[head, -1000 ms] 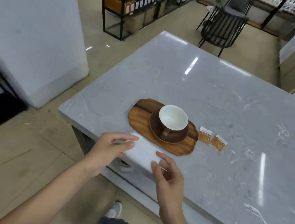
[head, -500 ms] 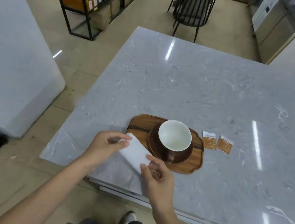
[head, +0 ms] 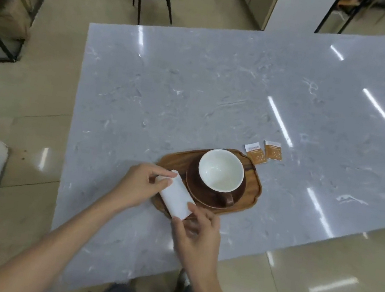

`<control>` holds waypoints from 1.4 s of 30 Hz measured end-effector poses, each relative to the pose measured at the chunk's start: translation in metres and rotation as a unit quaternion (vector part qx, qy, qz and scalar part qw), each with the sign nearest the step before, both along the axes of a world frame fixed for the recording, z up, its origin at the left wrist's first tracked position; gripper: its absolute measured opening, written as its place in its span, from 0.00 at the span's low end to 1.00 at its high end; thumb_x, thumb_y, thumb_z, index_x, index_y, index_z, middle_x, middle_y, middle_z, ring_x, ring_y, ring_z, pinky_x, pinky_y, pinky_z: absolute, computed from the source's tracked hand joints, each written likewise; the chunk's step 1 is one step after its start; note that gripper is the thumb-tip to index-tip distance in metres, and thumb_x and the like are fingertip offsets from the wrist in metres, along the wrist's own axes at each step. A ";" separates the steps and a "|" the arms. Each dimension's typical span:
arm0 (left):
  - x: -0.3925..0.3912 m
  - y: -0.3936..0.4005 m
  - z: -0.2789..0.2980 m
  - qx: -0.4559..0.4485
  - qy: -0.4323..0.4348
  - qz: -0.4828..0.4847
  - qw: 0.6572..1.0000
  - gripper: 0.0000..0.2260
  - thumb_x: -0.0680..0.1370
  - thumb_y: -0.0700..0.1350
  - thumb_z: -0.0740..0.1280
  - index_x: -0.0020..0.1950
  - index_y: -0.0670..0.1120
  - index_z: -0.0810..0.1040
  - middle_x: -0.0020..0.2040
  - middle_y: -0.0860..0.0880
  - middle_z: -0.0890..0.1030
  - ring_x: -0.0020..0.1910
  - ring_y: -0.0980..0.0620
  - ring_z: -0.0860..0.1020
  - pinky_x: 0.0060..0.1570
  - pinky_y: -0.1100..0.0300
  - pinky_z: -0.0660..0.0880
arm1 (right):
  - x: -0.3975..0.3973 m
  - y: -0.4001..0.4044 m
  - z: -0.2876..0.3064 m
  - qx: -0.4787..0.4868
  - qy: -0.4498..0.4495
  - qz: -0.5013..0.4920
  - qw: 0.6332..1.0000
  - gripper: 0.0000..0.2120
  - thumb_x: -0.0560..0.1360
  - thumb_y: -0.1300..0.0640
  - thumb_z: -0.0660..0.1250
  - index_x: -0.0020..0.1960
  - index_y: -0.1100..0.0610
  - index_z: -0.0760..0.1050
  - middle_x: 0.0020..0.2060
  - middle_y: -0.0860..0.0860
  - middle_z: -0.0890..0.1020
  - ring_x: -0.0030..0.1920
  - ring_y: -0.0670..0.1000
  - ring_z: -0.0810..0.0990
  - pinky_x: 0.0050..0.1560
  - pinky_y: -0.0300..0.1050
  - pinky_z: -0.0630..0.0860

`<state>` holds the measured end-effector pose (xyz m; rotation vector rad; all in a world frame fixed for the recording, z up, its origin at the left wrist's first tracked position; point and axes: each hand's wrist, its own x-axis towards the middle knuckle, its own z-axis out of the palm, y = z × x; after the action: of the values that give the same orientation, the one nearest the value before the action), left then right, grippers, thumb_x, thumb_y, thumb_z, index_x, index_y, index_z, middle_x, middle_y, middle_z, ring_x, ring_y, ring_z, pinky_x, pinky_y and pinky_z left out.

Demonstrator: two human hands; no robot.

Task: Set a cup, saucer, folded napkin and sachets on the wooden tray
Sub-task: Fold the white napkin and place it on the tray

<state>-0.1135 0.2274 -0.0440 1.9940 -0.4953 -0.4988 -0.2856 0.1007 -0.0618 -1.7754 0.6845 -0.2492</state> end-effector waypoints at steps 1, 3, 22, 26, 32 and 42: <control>0.005 -0.001 0.000 0.003 -0.018 -0.028 0.999 0.10 0.77 0.43 0.73 0.55 0.56 0.86 0.56 0.57 0.86 0.56 0.62 0.82 0.60 0.58 0.79 | 0.001 0.006 0.000 -0.011 0.009 -0.016 1.000 0.21 0.75 0.53 0.77 0.66 0.50 0.79 0.62 0.47 0.71 0.48 0.41 0.85 0.51 0.36 0.83; 0.015 -0.002 -0.001 0.003 -0.043 -0.079 0.996 0.10 0.78 0.44 0.72 0.57 0.55 0.86 0.56 0.57 0.85 0.56 0.63 0.82 0.59 0.60 0.79 | 0.004 0.017 -0.002 -0.057 0.033 -0.041 0.997 0.22 0.76 0.50 0.76 0.68 0.50 0.77 0.63 0.46 0.70 0.47 0.42 0.85 0.52 0.38 0.84; 0.048 -0.005 -0.021 0.009 -0.267 -0.187 0.945 0.14 0.80 0.43 0.69 0.66 0.51 0.82 0.64 0.54 0.83 0.63 0.49 0.74 0.65 0.52 0.73 | 0.033 0.054 -0.010 -0.308 0.035 -0.096 0.946 0.18 0.78 0.53 0.72 0.67 0.50 0.81 0.65 0.49 0.78 0.63 0.50 0.77 0.61 0.42 0.77; 0.046 -0.004 -0.019 0.001 -0.246 -0.179 0.953 0.16 0.82 0.44 0.67 0.70 0.50 0.79 0.67 0.54 0.81 0.66 0.53 0.72 0.68 0.54 0.72 | 0.028 0.053 0.000 -0.302 0.033 -0.076 0.950 0.17 0.78 0.53 0.72 0.67 0.51 0.81 0.65 0.50 0.78 0.64 0.49 0.76 0.62 0.36 0.73; 0.050 -0.007 0.010 -0.024 -0.256 -0.124 0.958 0.17 0.82 0.47 0.63 0.71 0.47 0.78 0.66 0.56 0.79 0.67 0.54 0.73 0.68 0.64 0.69 | 0.018 0.023 0.044 -0.280 -0.058 -0.098 0.953 0.10 0.80 0.55 0.70 0.60 0.53 0.84 0.57 0.47 0.82 0.57 0.47 0.80 0.56 0.43 0.80; 0.063 -0.067 0.064 -0.013 -0.141 -0.054 0.988 0.13 0.82 0.47 0.64 0.65 0.54 0.81 0.62 0.59 0.80 0.58 0.65 0.77 0.57 0.68 0.72 | 0.035 -0.129 0.096 -0.253 -0.078 -0.061 0.962 0.07 0.81 0.56 0.68 0.56 0.48 0.83 0.47 0.38 0.83 0.47 0.40 0.82 0.40 0.30 0.76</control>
<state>-0.0504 0.1604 0.0201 2.0298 -0.7836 -0.2729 -0.2504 -0.0282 0.0344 -2.1690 0.6543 -0.6923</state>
